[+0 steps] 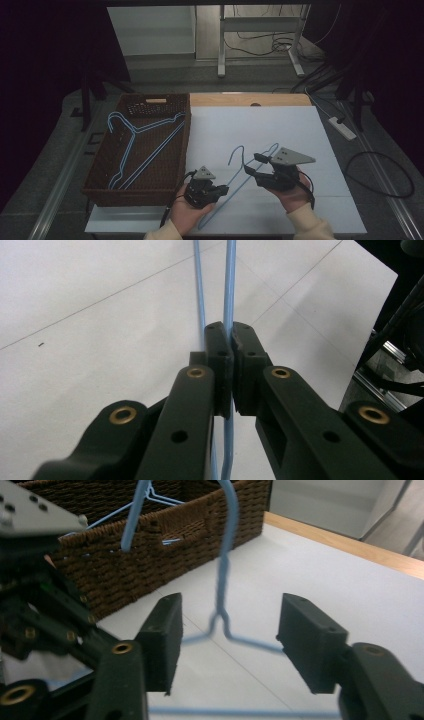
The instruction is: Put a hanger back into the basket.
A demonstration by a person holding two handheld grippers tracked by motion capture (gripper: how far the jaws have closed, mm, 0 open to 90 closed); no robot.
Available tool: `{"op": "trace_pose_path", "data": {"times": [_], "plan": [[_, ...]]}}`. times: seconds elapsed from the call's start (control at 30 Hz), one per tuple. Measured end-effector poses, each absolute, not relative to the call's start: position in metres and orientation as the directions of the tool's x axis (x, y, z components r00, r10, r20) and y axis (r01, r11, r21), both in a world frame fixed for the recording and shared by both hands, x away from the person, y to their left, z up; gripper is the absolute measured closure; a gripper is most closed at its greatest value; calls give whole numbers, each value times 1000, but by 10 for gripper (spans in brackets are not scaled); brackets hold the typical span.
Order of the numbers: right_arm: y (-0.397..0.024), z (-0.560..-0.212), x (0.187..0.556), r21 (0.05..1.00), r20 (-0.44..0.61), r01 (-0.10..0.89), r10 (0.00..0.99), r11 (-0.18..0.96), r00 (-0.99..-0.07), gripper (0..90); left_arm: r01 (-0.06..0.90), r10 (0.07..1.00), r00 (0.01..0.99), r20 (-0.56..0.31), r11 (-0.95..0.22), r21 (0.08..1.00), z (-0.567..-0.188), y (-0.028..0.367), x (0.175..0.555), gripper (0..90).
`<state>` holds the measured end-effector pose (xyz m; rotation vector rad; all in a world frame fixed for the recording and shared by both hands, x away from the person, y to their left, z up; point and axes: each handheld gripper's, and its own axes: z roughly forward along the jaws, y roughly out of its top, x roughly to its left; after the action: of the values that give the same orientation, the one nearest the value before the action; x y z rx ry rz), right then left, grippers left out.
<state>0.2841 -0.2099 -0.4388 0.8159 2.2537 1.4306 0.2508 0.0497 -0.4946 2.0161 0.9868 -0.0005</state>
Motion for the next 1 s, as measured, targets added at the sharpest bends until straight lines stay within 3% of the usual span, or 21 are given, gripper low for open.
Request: {"op": "trace_pose_path", "data": {"times": [0.43, 1.0], "plan": [[-267, -462, 276, 921, 66, 305, 678, 240, -732, 325, 619, 625, 696, -354, -271, 737, -479, 56, 246, 874], [-285, -470, 272, 920, 75, 319, 697, 228, -713, 271, 592, 606, 692, -393, -164, 789, -442, 87, 246, 874]]}}
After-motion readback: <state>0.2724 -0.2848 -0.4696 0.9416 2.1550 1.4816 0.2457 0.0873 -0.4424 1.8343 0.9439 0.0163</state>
